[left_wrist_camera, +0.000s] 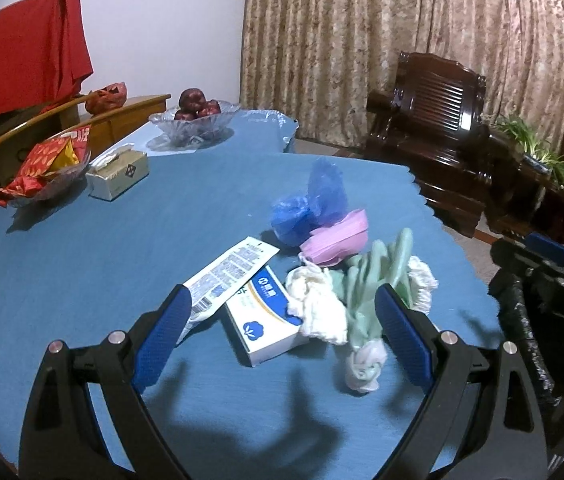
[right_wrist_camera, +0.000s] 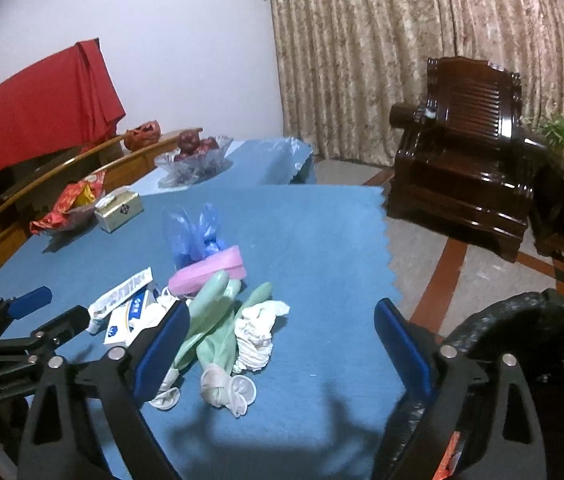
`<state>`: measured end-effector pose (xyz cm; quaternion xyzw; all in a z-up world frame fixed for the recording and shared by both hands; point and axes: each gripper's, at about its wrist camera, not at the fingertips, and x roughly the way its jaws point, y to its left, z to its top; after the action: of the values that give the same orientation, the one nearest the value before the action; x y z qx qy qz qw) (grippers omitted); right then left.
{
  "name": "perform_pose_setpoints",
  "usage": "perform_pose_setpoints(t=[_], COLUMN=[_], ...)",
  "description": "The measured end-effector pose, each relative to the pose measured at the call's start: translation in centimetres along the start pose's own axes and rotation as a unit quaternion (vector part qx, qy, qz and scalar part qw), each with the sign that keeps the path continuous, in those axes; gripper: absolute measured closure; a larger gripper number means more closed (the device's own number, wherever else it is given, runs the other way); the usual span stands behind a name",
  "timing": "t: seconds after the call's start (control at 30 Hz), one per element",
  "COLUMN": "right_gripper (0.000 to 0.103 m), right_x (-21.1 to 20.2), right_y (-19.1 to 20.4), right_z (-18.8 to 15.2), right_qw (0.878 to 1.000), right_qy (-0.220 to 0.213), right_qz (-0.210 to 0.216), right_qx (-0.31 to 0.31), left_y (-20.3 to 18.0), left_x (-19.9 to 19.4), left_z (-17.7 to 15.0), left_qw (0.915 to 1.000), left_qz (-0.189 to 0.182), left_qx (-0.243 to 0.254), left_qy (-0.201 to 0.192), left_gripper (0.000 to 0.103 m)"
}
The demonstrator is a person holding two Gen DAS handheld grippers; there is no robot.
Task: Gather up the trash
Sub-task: 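Move both tools back to the remaining trash on the table, then grasp the white cloth with the right gripper while the left gripper grasps the white tissue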
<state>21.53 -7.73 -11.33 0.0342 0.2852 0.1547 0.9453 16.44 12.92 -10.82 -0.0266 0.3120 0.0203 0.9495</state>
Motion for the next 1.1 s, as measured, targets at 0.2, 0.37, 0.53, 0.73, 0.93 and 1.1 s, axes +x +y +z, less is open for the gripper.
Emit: perform_pose_setpoints(t=[0.2,0.37,0.53,0.73,0.93,1.1], right_gripper=[0.017,0.024,0.037,0.06,0.08,0.081], right_x=[2.4,4.5,6.7,8.6,8.5,7.4], right_y=[0.2,0.3,0.5,0.5,0.7,0.0], right_z=[-0.7,-1.2,-2.0,-2.9,-3.0,-2.4], right_qw=[1.0,0.999,0.998,0.995,0.993,0.995], right_qy=[0.02,0.042,0.069,0.099,0.099,0.083], right_qz=[-0.002,0.002,0.008,0.028,0.06,0.053], right_qx=[-0.003,-0.003,-0.002,0.001,0.002,0.011], left_y=[0.5,0.6,0.7,0.2,-0.5,-1.2], left_x=[1.9,3.0,3.9,4.6,5.6,6.5], left_z=[-0.4,-0.5,-0.7,-0.8,-1.0,-1.0], left_qw=[1.0,0.9999,0.9997,0.9996,0.9993,0.999], left_qz=[0.002,0.0,-0.001,-0.006,-0.013,-0.018], left_qx=[-0.001,-0.003,-0.003,0.005,0.009,0.013], left_qy=[0.01,0.017,0.022,0.027,0.033,0.037], left_gripper=[0.017,0.018,0.02,0.02,0.024,0.034])
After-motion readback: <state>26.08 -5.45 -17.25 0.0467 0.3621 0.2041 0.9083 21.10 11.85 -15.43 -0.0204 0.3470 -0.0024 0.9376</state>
